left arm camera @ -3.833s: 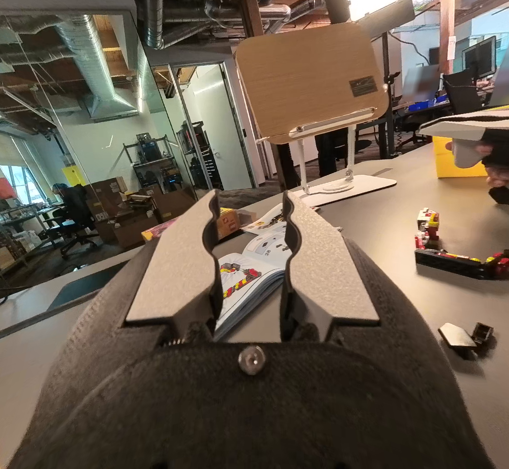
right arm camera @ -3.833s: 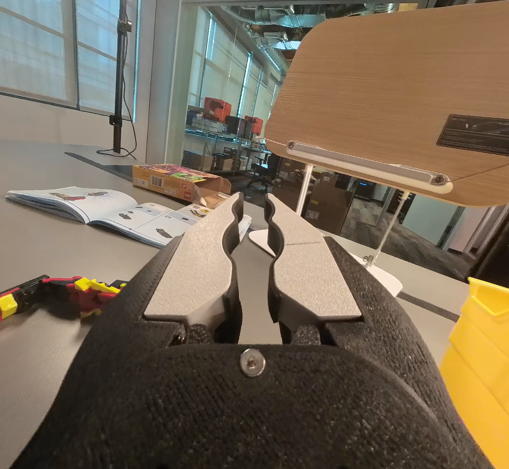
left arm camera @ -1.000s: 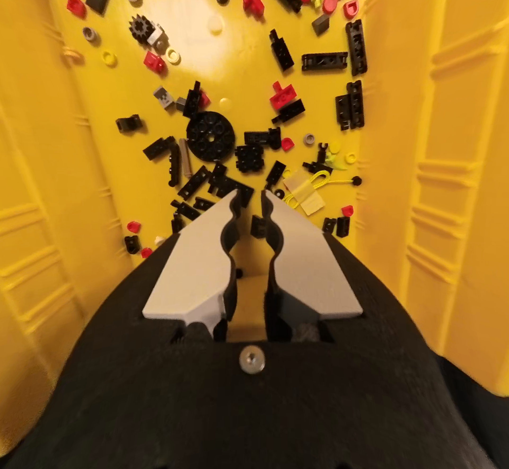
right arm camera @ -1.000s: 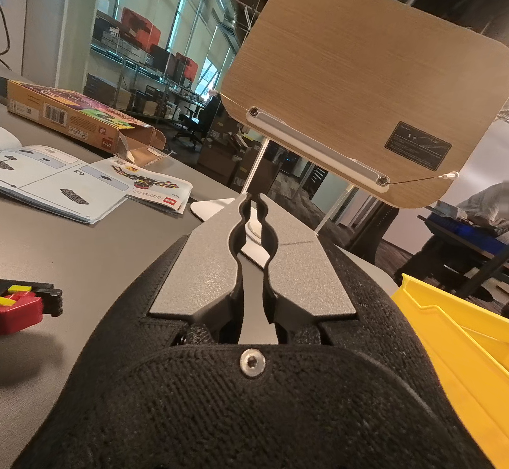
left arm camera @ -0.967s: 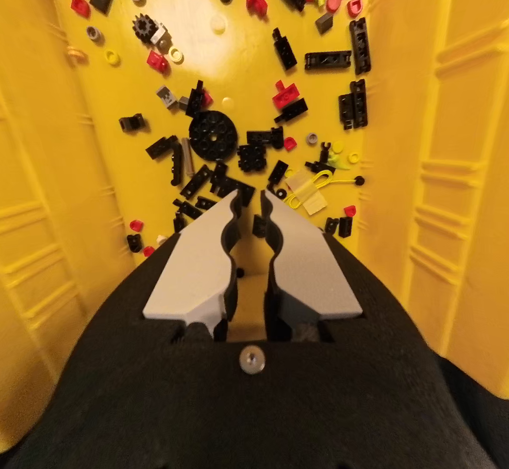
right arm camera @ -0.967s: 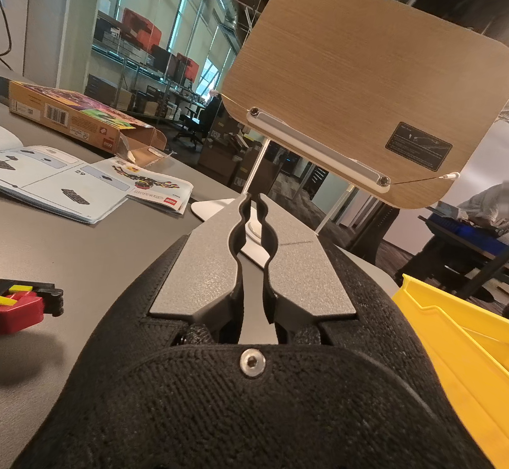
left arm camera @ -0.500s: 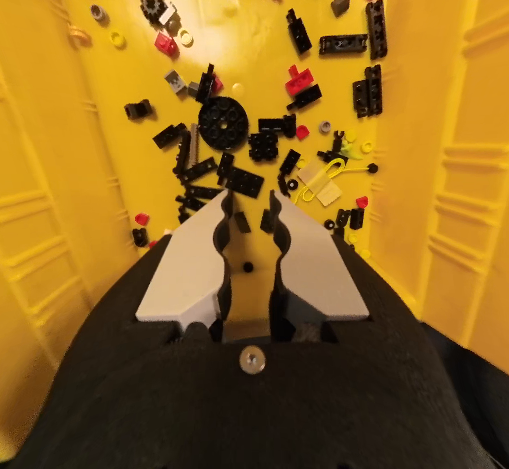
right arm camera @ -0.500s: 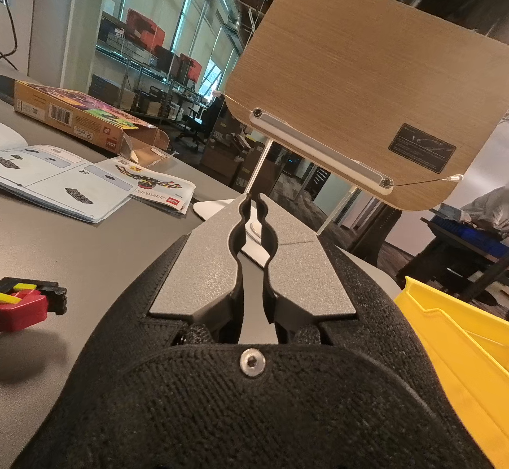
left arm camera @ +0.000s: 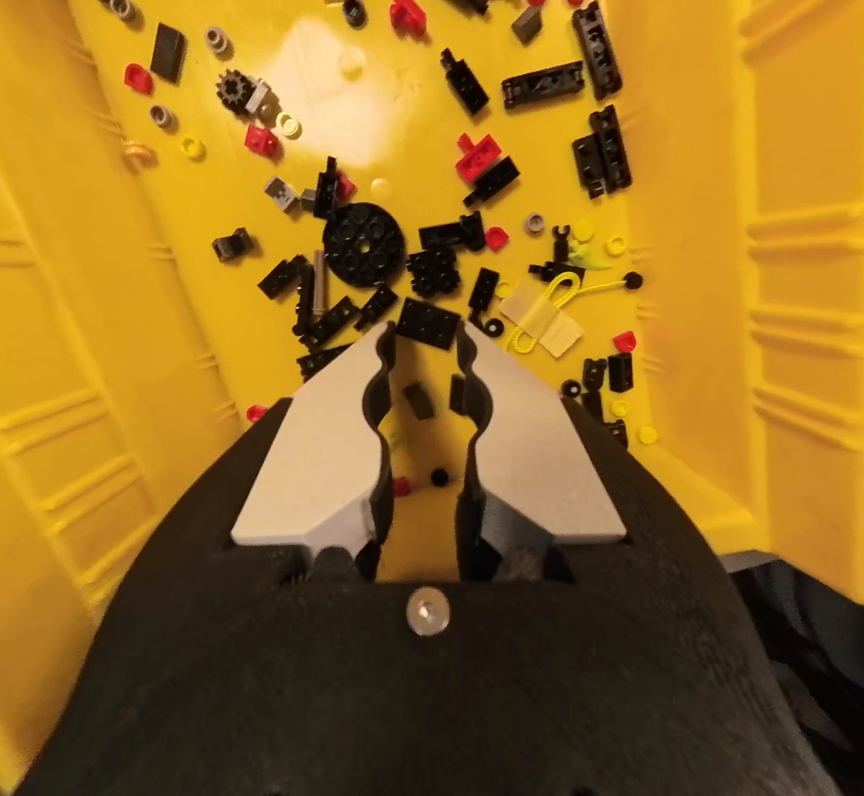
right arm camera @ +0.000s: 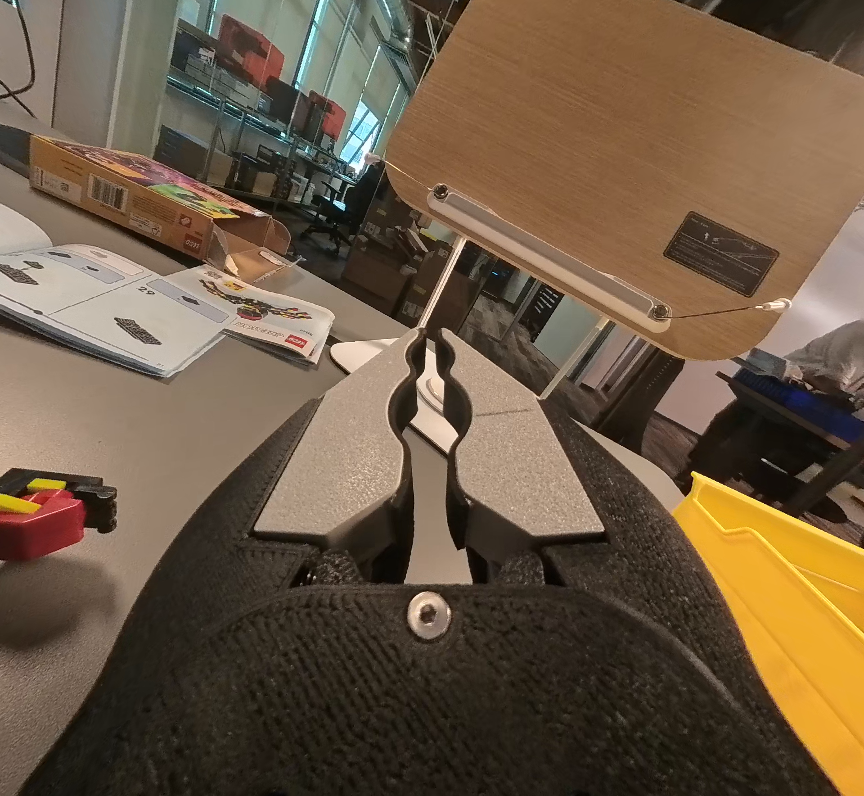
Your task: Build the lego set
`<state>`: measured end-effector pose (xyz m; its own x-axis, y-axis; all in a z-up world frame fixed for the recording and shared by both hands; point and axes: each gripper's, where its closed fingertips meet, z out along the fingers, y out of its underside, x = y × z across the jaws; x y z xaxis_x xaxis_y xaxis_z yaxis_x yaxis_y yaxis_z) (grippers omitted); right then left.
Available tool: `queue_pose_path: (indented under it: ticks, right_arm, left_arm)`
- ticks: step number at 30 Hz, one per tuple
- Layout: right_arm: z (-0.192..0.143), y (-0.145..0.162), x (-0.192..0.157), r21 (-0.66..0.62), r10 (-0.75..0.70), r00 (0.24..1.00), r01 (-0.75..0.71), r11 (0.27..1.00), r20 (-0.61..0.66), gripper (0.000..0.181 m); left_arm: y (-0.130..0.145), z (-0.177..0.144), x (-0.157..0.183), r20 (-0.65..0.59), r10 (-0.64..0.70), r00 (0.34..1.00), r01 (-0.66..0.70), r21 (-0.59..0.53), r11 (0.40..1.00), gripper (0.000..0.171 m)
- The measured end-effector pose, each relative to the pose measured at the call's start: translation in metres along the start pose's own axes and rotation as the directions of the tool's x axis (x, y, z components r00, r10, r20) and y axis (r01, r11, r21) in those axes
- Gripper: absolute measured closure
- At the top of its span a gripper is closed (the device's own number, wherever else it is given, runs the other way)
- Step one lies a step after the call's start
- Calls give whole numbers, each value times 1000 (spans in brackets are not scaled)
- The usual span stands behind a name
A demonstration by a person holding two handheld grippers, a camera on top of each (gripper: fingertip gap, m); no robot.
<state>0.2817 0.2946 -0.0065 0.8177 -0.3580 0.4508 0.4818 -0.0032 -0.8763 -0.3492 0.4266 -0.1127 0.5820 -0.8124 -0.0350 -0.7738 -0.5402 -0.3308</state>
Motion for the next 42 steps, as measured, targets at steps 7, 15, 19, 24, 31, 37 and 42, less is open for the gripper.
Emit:
queue_pose_path:
  ticks: [7, 15, 19, 24, 31, 37, 42]
  right_arm:
    - [0, -2, -2, 14, 13, 1000, -13, 1000, 15, 180]
    - [-1, -4, -5, 23, 21, 999, -21, 1000, 33, 180]
    - [-2, -7, -9, 42, 31, 997, -34, 999, 65, 180]
    - [-4, -12, -16, 74, 54, 992, -62, 995, 115, 180]
    - [-7, -19, -24, 104, 68, 984, -86, 991, 164, 180]
    - [-7, -20, -24, 107, 72, 983, -92, 990, 171, 180]
    - [-7, -20, -24, 105, 71, 983, -90, 990, 166, 180]
  left_arm:
    - [4, -8, -6, 133, 8, 991, -22, 99, 995, 147]
    - [-64, -146, 12, 426, -142, 893, -154, 588, 794, 147]
    - [-114, -150, 104, 301, 57, 952, -258, 685, 681, 147]
    - [-153, -95, 210, 20, 356, 934, -270, 693, 669, 147]
    - [-145, 13, 271, -171, 473, 864, -366, 432, 824, 147]
    - [-133, 35, 276, -242, 428, 871, -338, 339, 878, 144]
    - [-130, 36, 270, -217, 396, 892, -293, 390, 873, 124]
